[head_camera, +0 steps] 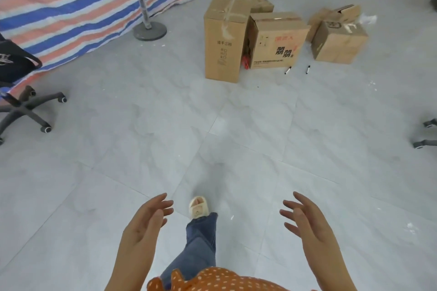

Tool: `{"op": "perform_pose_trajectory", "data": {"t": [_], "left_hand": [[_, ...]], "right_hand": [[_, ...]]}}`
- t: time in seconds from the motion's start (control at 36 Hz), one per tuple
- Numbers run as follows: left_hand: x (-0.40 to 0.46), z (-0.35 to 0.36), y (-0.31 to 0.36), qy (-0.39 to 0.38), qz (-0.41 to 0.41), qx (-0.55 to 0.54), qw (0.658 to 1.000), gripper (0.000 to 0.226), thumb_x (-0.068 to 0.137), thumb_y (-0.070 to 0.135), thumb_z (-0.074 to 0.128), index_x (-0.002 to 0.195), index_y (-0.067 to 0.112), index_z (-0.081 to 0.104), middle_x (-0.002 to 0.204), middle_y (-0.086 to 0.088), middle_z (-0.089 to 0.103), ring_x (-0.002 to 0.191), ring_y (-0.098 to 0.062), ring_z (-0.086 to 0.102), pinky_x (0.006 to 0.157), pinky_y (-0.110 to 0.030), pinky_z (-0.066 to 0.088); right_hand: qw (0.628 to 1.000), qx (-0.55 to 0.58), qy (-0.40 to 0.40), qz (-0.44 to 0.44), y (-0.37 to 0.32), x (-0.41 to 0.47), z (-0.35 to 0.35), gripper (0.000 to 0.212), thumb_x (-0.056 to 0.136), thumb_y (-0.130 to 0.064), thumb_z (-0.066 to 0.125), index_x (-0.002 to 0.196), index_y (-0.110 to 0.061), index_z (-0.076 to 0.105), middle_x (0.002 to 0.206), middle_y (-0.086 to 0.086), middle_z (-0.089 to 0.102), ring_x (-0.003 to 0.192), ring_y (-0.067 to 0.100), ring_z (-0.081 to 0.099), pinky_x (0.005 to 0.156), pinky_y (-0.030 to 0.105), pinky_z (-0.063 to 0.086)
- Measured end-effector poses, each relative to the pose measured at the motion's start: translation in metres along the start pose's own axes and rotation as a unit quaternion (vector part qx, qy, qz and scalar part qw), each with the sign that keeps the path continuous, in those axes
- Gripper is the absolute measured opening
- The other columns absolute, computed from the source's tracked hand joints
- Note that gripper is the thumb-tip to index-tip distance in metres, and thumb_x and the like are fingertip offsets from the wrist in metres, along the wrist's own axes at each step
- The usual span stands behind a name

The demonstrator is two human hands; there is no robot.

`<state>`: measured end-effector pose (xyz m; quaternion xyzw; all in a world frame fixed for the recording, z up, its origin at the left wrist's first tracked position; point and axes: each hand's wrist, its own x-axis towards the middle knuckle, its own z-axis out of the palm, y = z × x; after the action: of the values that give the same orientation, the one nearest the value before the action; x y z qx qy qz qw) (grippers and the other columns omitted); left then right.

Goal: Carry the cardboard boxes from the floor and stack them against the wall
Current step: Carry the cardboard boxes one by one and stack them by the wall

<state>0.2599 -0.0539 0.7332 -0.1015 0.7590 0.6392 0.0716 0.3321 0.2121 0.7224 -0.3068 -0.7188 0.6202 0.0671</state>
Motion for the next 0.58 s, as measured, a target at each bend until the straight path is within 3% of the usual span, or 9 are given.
{"op": "perform_pose_trajectory", "data": {"t": [0.06, 0.14, 0.25, 0.36, 0.5, 0.58], "left_hand": [[0.046, 0.012, 0.014, -0.005, 0.002, 0.0, 1.0, 0.018, 0.093, 0.025, 0.054, 0.101, 0.033, 0.069, 0.099, 0.01, 0.07, 0.096, -0.01, 0.066, 0.09, -0.036, 0.053], [0.118, 0.025, 0.046, -0.006, 0.016, -0.012, 1.0, 0.026, 0.098, 0.012, 0.045, 0.106, 0.026, 0.066, 0.1, 0.003, 0.071, 0.099, -0.016, 0.066, 0.093, -0.04, 0.051], [0.201, 0.044, 0.09, -0.023, 0.04, -0.027, 0.999, 0.026, 0.097, 0.01, 0.049, 0.106, 0.026, 0.068, 0.102, 0.004, 0.071, 0.098, -0.013, 0.067, 0.09, -0.029, 0.053], [0.263, 0.07, 0.11, -0.053, 0.023, -0.02, 0.998, 0.024, 0.094, 0.019, 0.055, 0.102, 0.037, 0.068, 0.102, 0.007, 0.071, 0.098, -0.01, 0.067, 0.09, -0.024, 0.051], [0.329, 0.107, 0.122, -0.063, 0.011, 0.002, 0.998, 0.027, 0.096, 0.008, 0.046, 0.108, 0.023, 0.066, 0.102, 0.005, 0.071, 0.097, -0.012, 0.067, 0.09, -0.026, 0.051], [0.375, 0.134, 0.129, -0.05, -0.001, 0.019, 0.999, 0.029, 0.097, 0.008, 0.045, 0.108, 0.023, 0.066, 0.102, 0.006, 0.071, 0.097, -0.01, 0.067, 0.09, -0.022, 0.051]], "right_hand": [[1.0, 0.008, 0.007, 0.001, -0.012, 0.039, 0.011, 0.027, 0.098, -0.015, 0.046, 0.119, -0.029, 0.056, 0.108, -0.007, 0.068, 0.095, 0.005, 0.067, 0.081, 0.019, 0.055], [0.999, 0.035, 0.032, -0.003, -0.039, 0.097, 0.026, 0.027, 0.098, -0.013, 0.045, 0.117, -0.029, 0.057, 0.107, -0.005, 0.068, 0.094, 0.006, 0.068, 0.081, 0.02, 0.055], [0.996, 0.055, 0.071, -0.008, -0.079, 0.172, 0.045, 0.03, 0.099, -0.007, 0.042, 0.112, -0.029, 0.058, 0.109, 0.001, 0.068, 0.093, 0.009, 0.069, 0.073, 0.018, 0.056], [0.996, 0.055, 0.067, 0.008, -0.097, 0.229, 0.056, 0.026, 0.099, -0.013, 0.043, 0.114, -0.03, 0.057, 0.107, -0.004, 0.067, 0.093, 0.006, 0.068, 0.076, 0.016, 0.055], [0.995, 0.054, 0.081, 0.026, -0.112, 0.305, 0.057, 0.024, 0.098, -0.013, 0.044, 0.113, -0.027, 0.056, 0.107, -0.003, 0.067, 0.092, 0.005, 0.067, 0.074, 0.015, 0.055], [0.995, 0.055, 0.08, 0.035, -0.118, 0.361, 0.054, 0.023, 0.098, -0.013, 0.044, 0.114, -0.026, 0.056, 0.108, -0.002, 0.067, 0.091, 0.004, 0.067, 0.074, 0.015, 0.055]]}}
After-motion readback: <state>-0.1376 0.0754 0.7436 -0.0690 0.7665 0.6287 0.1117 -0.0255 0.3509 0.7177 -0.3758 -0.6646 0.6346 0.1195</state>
